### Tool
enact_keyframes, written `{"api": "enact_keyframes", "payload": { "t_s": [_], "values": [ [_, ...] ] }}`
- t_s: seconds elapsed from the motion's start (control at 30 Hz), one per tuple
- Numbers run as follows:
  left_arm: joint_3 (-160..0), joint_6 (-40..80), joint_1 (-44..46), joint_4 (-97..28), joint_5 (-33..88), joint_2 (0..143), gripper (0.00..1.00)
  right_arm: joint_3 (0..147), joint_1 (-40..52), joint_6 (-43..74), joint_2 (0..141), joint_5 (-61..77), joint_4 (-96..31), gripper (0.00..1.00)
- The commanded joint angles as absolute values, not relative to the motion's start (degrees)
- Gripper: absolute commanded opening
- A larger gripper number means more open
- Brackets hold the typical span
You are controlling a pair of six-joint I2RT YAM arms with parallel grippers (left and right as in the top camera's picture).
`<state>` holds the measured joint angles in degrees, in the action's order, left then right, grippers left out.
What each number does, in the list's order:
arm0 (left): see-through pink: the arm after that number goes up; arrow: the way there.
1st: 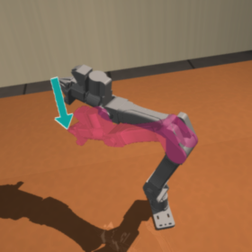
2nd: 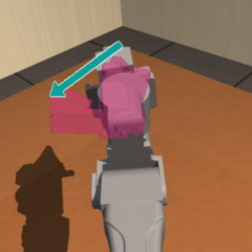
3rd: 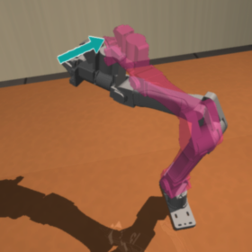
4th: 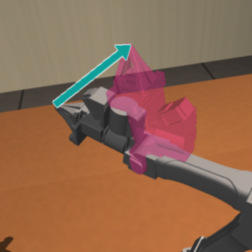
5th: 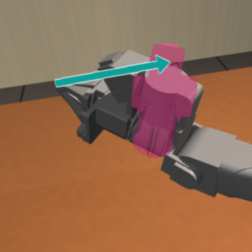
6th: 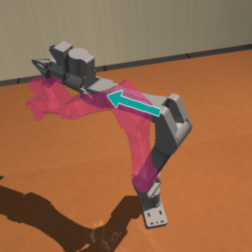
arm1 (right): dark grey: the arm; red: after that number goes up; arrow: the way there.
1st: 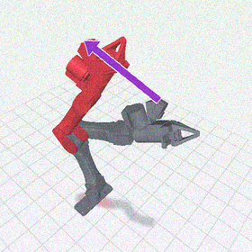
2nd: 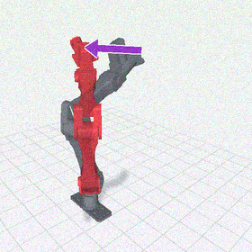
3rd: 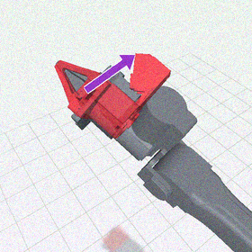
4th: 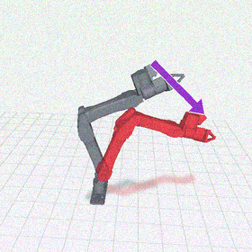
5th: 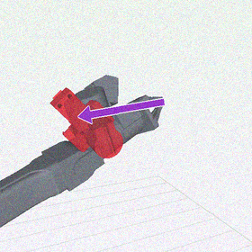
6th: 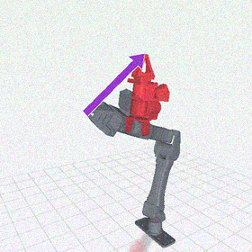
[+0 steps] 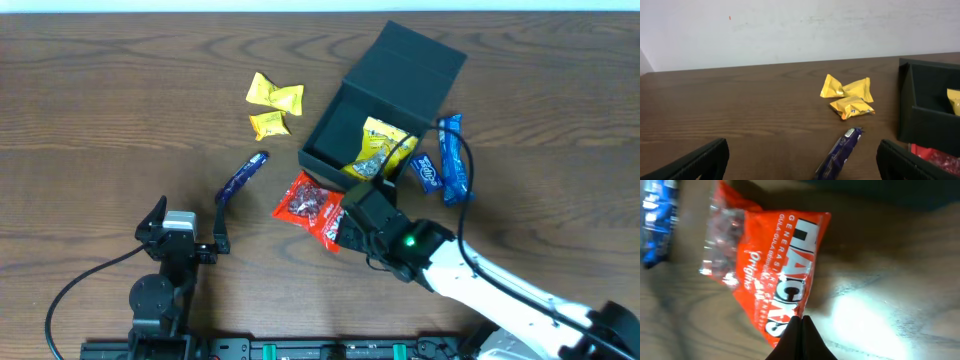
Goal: Pack container
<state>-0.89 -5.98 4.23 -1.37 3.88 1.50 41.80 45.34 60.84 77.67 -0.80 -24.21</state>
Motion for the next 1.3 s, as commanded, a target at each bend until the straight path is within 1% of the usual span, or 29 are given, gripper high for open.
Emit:
{"api": "enact_keyframes", "payload": {
  "t_s": [0.0, 0.27, 0.8, 1.03, 1.17, 1.27],
  "values": [
    [-0.25, -5.78, 4.32, -4.05, 3.92, 1.37, 0.95, 45.69, 45.82, 55.99, 75.94, -3.25, -26.65, 0.01],
    [-0.25, -5.76, 4.32, -4.05, 3.92, 1.37, 0.95, 55.59, 45.78, 45.43, 75.96, -3.22, -32.10, 0.02],
    [-0.25, -5.76, 4.32, -4.05, 3.92, 1.37, 0.95, 64.75, 45.15, 35.27, 75.96, -3.20, -36.77, 0.02],
    [-0.25, -5.76, 4.32, -4.05, 3.92, 1.37, 0.95, 70.37, 42.65, 23.27, 75.99, -2.74, -42.09, 0.02],
    [-0.25, -5.76, 4.32, -4.03, 3.92, 1.37, 0.95, 74.28, 40.75, 17.19, 75.99, -2.15, -42.94, 0.02],
    [-0.25, -5.76, 4.32, -4.05, 3.92, 1.37, 0.95, 76.16, 38.15, 13.21, 76.09, 0.97, -42.89, 0.02]
  ]
}}
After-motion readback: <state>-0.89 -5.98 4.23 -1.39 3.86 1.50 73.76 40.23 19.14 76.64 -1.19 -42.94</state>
